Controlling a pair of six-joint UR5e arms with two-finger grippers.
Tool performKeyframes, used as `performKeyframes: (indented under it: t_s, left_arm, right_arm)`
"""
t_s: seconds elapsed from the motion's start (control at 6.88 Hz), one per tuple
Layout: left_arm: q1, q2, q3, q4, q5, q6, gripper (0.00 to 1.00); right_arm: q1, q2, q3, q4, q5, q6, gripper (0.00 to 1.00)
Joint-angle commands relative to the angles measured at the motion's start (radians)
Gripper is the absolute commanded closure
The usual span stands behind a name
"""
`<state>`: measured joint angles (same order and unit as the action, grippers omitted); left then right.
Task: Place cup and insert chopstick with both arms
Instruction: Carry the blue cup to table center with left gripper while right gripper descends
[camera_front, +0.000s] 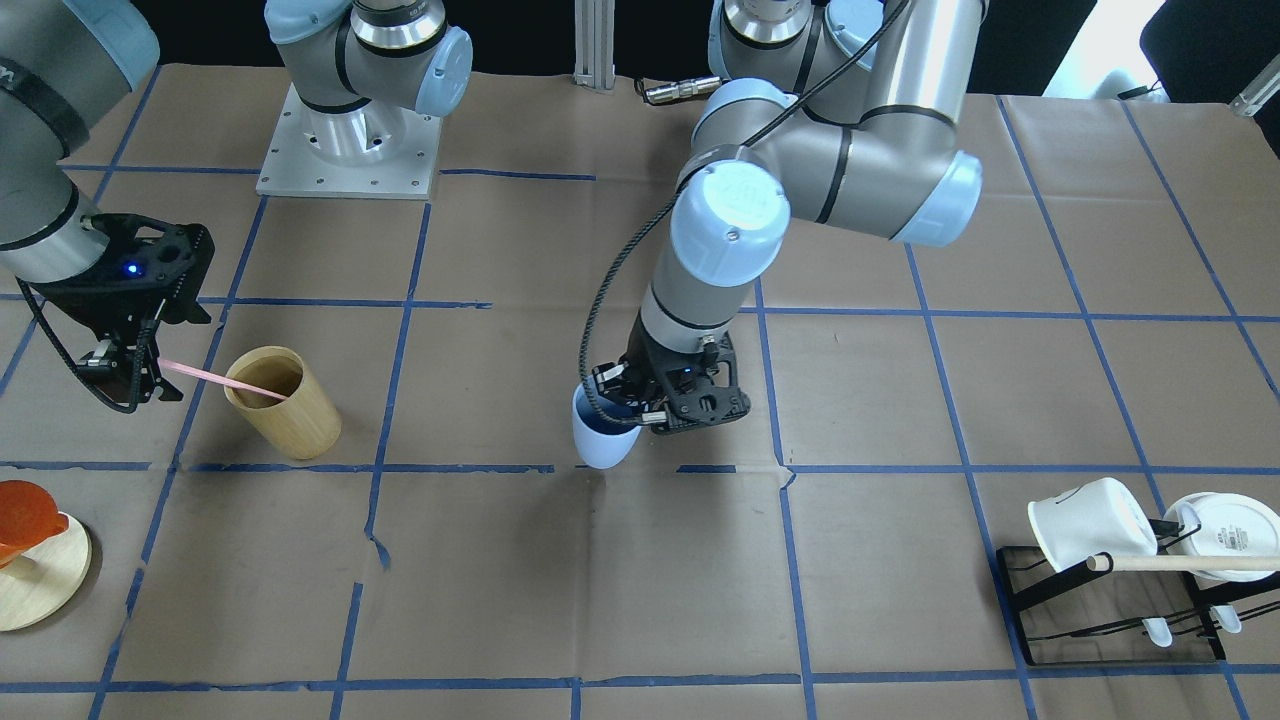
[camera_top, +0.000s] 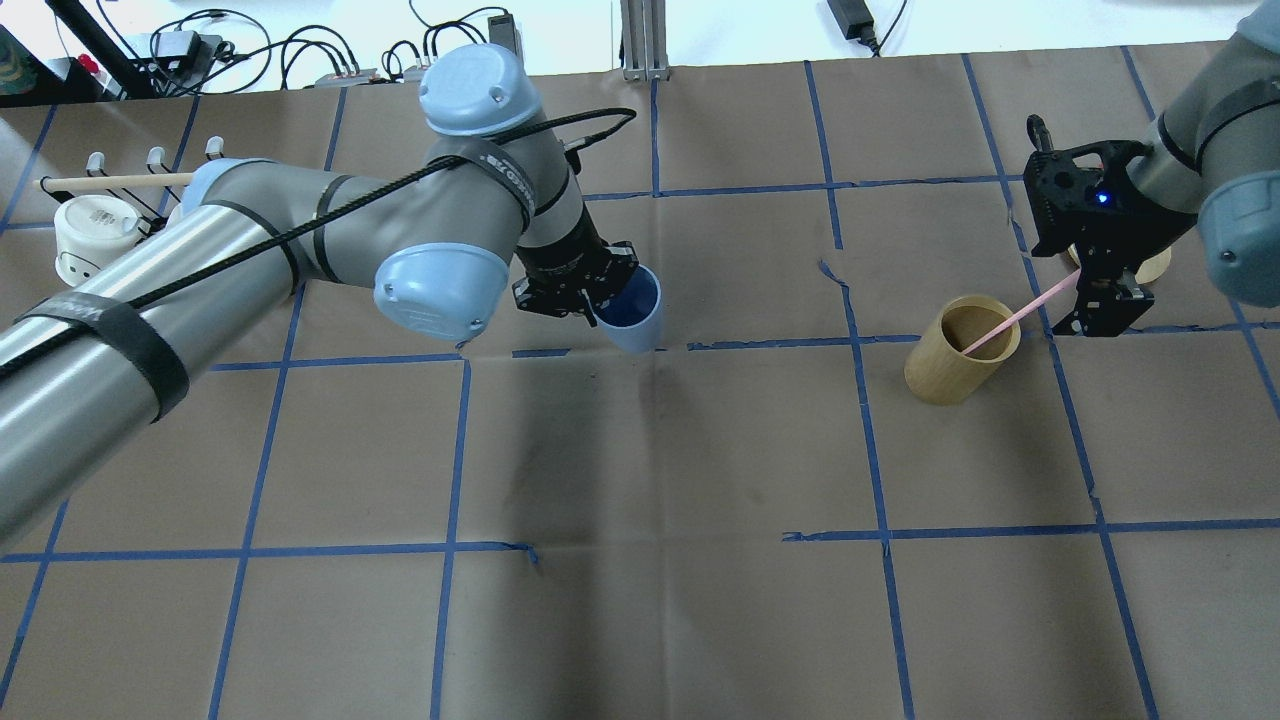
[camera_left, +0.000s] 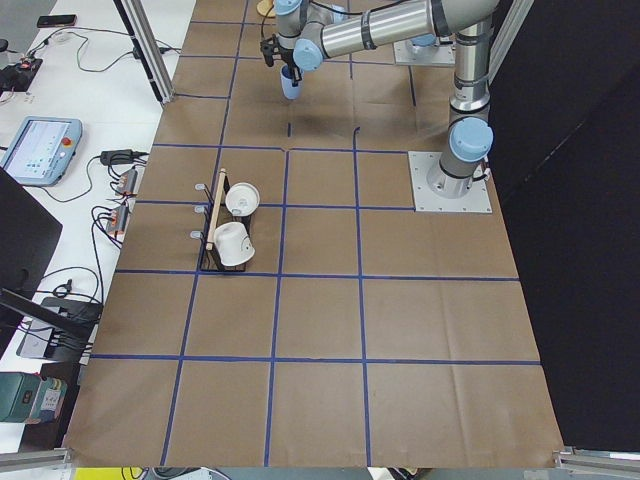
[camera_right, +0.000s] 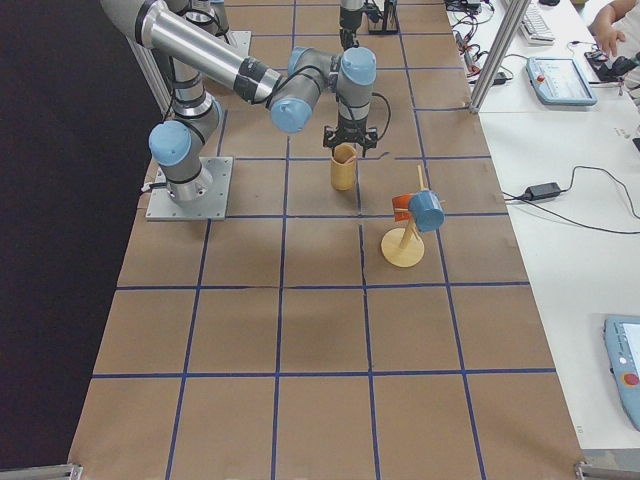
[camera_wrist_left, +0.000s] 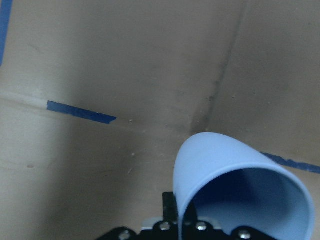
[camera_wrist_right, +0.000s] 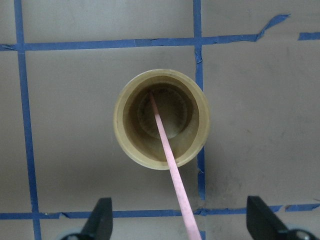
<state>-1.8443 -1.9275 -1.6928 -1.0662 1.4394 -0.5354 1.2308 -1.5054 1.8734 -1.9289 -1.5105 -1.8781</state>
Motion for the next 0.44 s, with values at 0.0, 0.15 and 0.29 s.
performKeyframes:
  t_s: [0.0, 0.15, 0.29]
  left_arm:
    - [-0.026, -0.07, 0.007, 0.063, 0.027, 0.002, 0.99]
    - [-0.024, -0.073, 0.007, 0.063, 0.027, 0.005, 0.99]
    - [-0.024, -0.077, 0.004, 0.062, 0.029, 0.005, 0.78]
  right_arm:
    - [-0.024, 0.007, 0.001, -0.001, 0.0, -0.015, 0.1]
    - [-0.024, 0.008, 0.001, -0.001, 0.0, -0.015, 0.17]
    - [-0.024, 0.008, 0.001, -0.001, -0.002, -0.01, 0.28]
